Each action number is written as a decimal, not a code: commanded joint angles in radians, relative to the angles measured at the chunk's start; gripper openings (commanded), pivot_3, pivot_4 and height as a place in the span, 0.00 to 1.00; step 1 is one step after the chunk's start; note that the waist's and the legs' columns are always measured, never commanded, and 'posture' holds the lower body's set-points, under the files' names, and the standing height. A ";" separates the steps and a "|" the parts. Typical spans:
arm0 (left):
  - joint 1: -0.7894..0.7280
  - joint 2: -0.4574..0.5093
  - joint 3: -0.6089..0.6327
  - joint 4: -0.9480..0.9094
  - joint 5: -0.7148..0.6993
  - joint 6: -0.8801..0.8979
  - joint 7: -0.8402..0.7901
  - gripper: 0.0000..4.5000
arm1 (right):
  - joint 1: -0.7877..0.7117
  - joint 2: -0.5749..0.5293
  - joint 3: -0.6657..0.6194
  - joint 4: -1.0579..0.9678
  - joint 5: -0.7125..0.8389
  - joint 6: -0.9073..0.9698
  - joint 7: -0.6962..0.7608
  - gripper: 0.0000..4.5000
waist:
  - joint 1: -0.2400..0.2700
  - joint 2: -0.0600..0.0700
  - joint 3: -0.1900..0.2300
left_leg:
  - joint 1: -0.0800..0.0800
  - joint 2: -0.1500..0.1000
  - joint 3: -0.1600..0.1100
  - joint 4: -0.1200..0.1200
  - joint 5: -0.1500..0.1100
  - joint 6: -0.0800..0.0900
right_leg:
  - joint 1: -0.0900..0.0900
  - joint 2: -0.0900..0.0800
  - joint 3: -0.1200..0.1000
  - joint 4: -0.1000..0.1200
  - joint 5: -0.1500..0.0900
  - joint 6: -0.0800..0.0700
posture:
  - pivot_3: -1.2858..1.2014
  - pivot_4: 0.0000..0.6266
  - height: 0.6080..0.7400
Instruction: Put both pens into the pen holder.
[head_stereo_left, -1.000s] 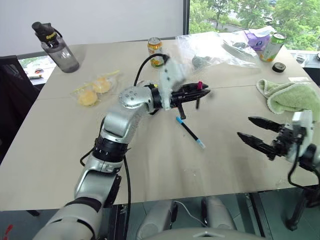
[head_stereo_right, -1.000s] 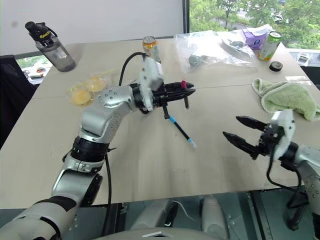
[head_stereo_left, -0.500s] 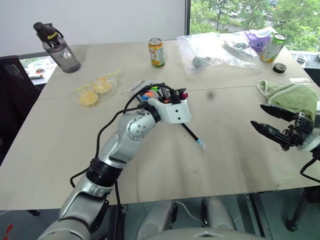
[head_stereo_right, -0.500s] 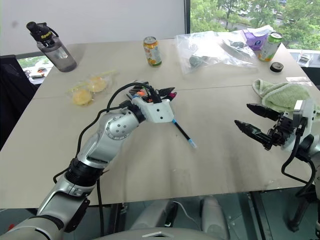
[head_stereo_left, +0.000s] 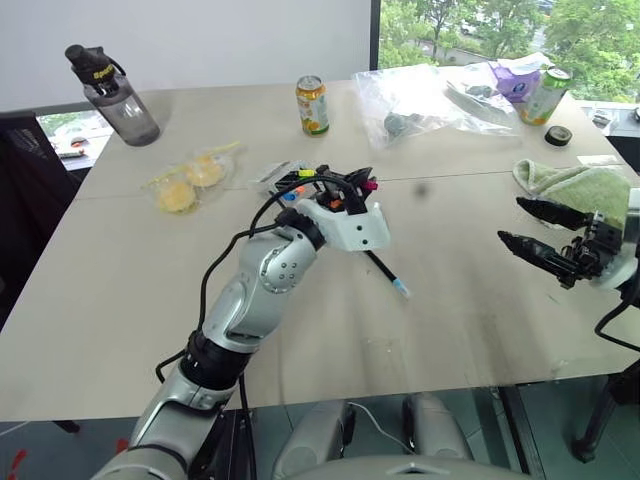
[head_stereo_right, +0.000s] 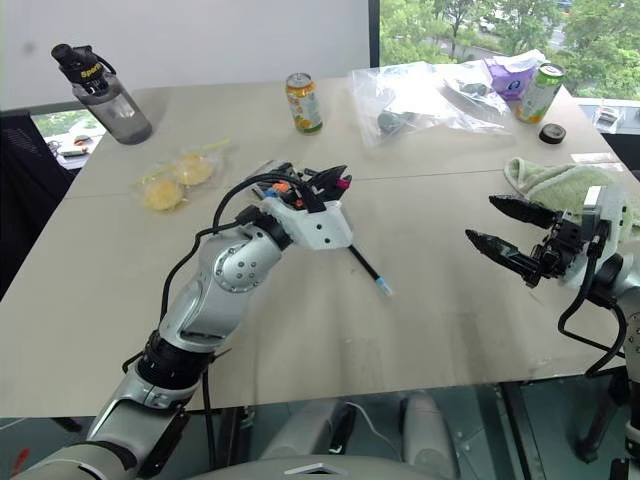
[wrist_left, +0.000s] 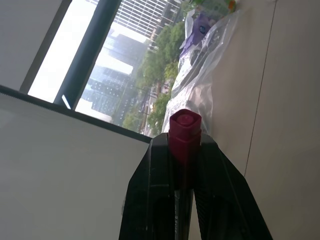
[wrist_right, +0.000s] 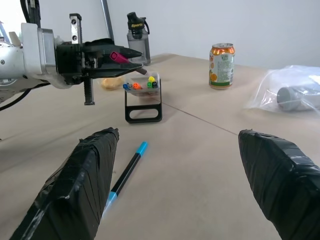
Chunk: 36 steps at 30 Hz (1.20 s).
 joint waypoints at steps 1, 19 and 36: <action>-0.002 -0.006 0.035 -0.049 0.018 0.007 0.026 0.00 | -0.019 0.001 -0.008 -0.035 0.015 -0.021 -0.001 0.91 | 0.001 0.000 0.000 | 0.000 0.000 0.000 0.000 0.000 0.000 | 0.000 0.000 0.000 0.000 0.000 0.000 | 0.52 0.24 0.99; 0.032 -0.019 0.072 -0.035 0.000 0.069 0.010 0.00 | -0.028 0.021 0.018 0.017 -0.026 -0.091 0.014 0.91 | -0.001 0.000 0.000 | 0.000 0.000 0.000 0.000 0.000 0.000 | 0.000 0.000 0.000 0.000 0.000 0.000 | 0.52 0.24 0.99; 0.016 -0.001 0.105 0.044 -0.001 0.081 0.030 0.54 | -0.030 0.022 0.017 0.009 -0.025 -0.091 -0.003 0.92 | 0.000 0.000 0.000 | 0.000 0.000 0.000 0.000 0.000 0.000 | 0.000 0.000 0.000 0.000 0.000 0.000 | 0.52 0.24 0.99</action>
